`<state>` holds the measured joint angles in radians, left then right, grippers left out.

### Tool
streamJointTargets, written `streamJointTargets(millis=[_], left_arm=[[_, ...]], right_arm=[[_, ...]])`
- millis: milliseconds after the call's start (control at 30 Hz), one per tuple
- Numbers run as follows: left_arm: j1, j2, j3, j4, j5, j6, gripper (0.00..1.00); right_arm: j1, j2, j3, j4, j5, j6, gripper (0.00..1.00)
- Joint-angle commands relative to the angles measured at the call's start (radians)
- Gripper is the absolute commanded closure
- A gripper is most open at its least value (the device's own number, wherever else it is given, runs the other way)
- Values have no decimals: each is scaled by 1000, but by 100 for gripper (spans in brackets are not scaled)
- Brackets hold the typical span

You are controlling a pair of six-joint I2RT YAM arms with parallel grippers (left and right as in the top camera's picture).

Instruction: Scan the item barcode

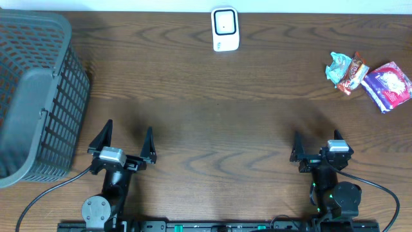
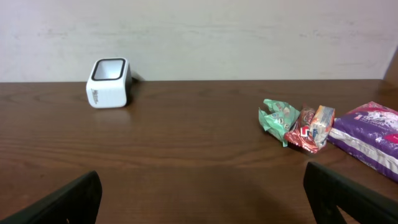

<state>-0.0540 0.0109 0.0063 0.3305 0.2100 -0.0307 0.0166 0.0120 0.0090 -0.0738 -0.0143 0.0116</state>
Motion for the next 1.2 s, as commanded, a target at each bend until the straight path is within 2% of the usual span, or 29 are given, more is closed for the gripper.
streamJointTargets(millis=[0, 233, 567, 1167], left_arm=[[18, -10, -2, 5, 27, 40, 2], [32, -10, -2, -119, 21, 42, 2], [32, -10, -2, -375, -21, 42, 2], [32, -10, -2, -389, -27, 37, 2]], right_arm=[[-10, -6, -3, -2, 1, 10, 1], [-10, -6, -3, -2, 1, 10, 1], [-10, -6, -3, -2, 1, 10, 1], [-10, -6, -3, -2, 1, 10, 1]])
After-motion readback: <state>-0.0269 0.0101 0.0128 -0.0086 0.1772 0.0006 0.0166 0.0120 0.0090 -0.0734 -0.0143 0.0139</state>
